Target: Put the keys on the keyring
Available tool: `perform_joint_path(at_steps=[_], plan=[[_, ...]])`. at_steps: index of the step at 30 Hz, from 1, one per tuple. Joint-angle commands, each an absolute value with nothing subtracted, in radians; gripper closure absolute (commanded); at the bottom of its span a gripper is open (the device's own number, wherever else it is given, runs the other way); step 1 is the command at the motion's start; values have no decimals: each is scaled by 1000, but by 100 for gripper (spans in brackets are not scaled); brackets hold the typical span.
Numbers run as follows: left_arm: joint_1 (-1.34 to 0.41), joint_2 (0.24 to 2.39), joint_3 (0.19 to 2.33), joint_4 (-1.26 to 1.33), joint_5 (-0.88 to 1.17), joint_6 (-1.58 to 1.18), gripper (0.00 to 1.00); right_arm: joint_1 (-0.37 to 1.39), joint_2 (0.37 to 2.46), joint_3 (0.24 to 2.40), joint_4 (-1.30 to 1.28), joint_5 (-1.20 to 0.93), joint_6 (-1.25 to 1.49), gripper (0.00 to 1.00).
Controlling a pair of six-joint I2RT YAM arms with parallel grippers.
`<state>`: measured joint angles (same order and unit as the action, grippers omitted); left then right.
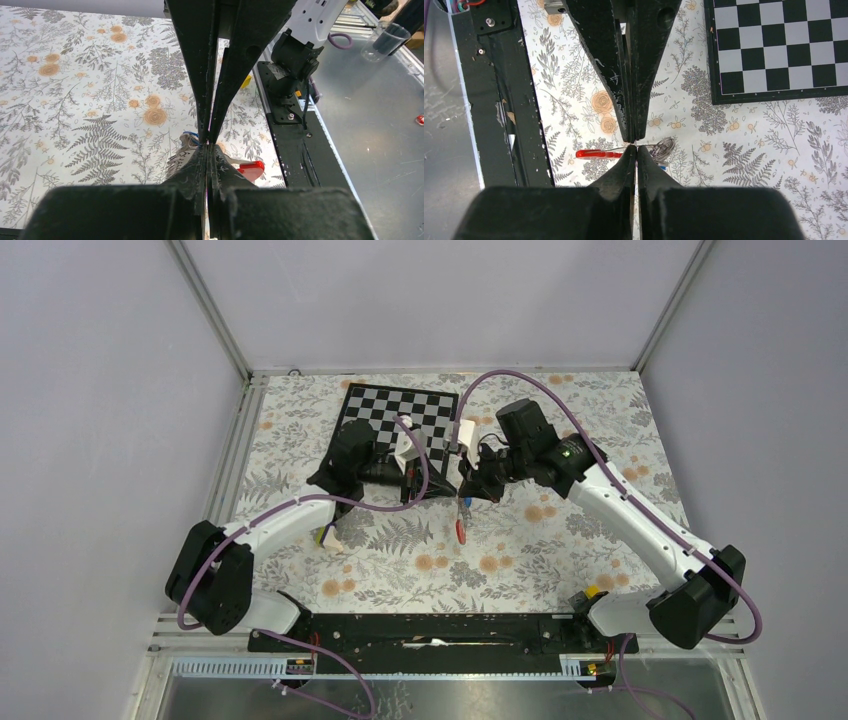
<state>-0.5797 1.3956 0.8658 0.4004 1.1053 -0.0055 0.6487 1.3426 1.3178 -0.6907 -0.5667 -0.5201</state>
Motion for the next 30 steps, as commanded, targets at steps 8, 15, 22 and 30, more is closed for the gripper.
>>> perform_joint_path(at_steps=[8, 15, 22, 30], plan=[[-540, 1383, 762, 925, 1127, -408, 100, 580, 1211, 1213, -535, -631, -451, 67], [-540, 1402, 731, 1034, 1118, -485, 100, 571, 1211, 1213, -525, -719, -442, 59], [-540, 1412, 720, 1073, 1113, -510, 100, 571, 1229, 1225, -520, -760, -440, 58], [-540, 1413, 717, 1082, 1111, -515, 100, 571, 1252, 1217, -503, -789, -429, 64]])
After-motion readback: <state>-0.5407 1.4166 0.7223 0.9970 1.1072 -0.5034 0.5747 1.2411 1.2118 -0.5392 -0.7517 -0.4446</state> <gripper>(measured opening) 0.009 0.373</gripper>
